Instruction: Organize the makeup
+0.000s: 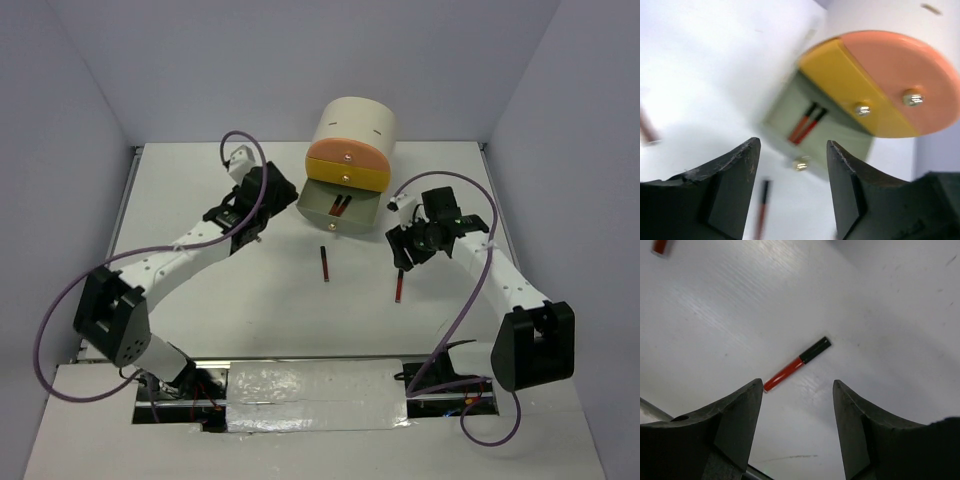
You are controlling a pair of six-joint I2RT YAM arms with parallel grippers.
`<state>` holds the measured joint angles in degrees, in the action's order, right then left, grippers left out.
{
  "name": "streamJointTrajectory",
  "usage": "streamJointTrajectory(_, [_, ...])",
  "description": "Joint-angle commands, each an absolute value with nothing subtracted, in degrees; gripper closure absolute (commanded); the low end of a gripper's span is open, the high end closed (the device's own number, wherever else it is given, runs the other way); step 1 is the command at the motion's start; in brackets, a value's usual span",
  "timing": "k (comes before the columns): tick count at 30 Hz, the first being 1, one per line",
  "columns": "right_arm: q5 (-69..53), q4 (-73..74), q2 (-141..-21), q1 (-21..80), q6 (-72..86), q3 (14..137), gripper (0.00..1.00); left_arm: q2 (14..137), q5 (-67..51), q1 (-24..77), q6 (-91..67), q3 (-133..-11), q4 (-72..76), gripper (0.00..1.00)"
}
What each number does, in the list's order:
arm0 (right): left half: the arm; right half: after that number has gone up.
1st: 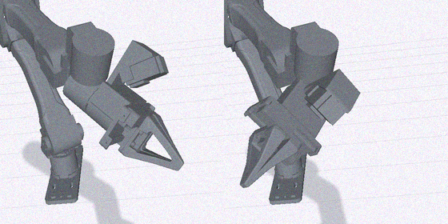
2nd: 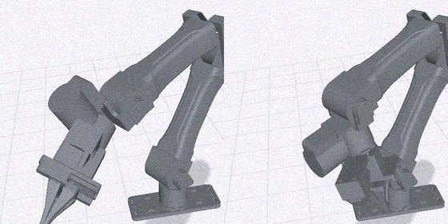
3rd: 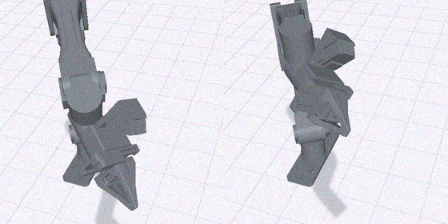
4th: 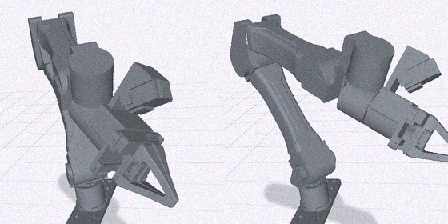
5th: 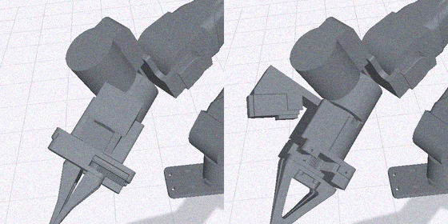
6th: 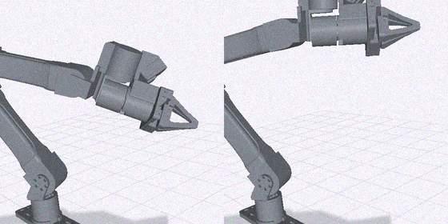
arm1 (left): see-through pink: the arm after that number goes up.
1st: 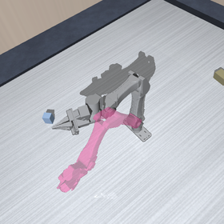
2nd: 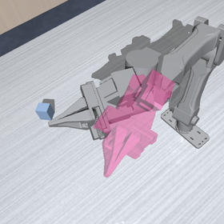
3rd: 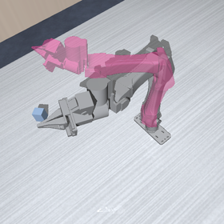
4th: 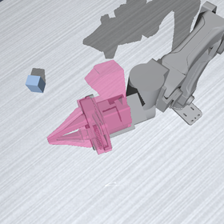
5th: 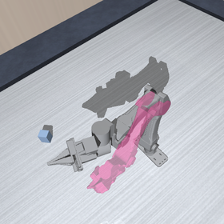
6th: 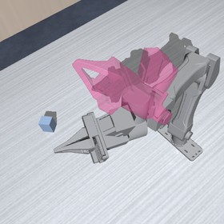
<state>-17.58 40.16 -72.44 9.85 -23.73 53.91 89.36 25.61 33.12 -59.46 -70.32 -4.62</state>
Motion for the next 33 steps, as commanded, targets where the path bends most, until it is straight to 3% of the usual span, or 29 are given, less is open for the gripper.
streamJointTrajectory(1, [-11.4, 42.7, -75.0, 10.5, -21.3, 52.5, 0.34, 83.2, 36.2, 32.7, -54.2, -63.0, -9.9, 0.27])
streamJointTrajectory(4, [-10.7, 41.8, -78.5, 11.0, -19.9, 51.7, 0.35, 77.1, 41.1, 32.7, -55.5, -57.7, -13.3, 0.13])
streamJointTrajectory(9, [-11.4, 39.8, -83.3, 12.5, -16.9, 52.1, 0.39, 68.2, 44.8, 32.7, -58.3, -50.3, -17.5, 0.08])
streamJointTrajectory(22, [-8.2, 39.2, -90.7, 14.1, -15.6, 54.3, 0.42, 52.2, 46.6, 32.7, -64.4, -38.7, -22.2, 0.09])
streamJointTrajectory(33, [-6.2, 38.6, -94.1, 16.7, -15.7, 54.7, 0.48, 51.9, 45.6, 32.7, -65.6, -38.1, -21.6, 0.09])
